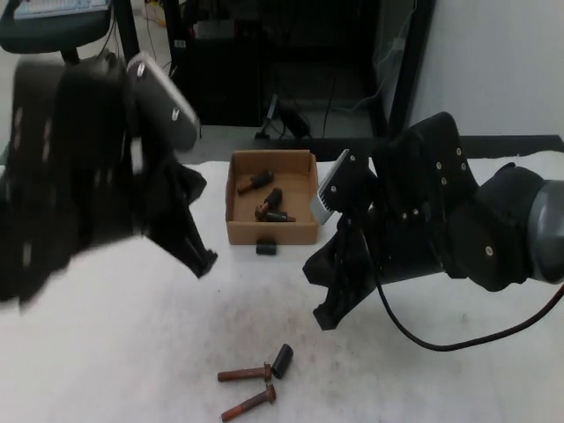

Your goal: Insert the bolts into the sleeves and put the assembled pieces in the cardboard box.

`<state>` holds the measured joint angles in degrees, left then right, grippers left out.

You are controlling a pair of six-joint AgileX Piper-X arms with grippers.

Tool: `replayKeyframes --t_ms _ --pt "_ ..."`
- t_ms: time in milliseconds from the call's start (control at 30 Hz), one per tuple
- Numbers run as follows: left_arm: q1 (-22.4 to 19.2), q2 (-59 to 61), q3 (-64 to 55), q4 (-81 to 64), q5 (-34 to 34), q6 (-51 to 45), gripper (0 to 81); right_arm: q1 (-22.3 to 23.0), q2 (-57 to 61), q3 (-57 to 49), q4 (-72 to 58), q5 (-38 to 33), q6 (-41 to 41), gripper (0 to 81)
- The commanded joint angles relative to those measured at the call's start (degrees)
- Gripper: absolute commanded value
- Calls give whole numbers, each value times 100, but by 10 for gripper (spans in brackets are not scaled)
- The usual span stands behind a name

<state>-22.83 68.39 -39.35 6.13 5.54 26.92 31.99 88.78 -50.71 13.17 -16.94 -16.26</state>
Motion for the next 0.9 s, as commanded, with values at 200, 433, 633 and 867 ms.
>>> replayKeyframes --t_ms 200,433,633,867 --pt "-14 708 46 526 1216 -451 1 11 -36 -46 247 40 0 8" --pt "-219 1644 -409 1645 1848 158 2 11 -36 -46 248 77 0 8" --pt "-590 2253 -934 2466 651 872 134 11 -36 -46 379 75 0 8" --pt "-652 2343 -1165 2362 664 910 236 0 -36 -46 415 75 0 8"
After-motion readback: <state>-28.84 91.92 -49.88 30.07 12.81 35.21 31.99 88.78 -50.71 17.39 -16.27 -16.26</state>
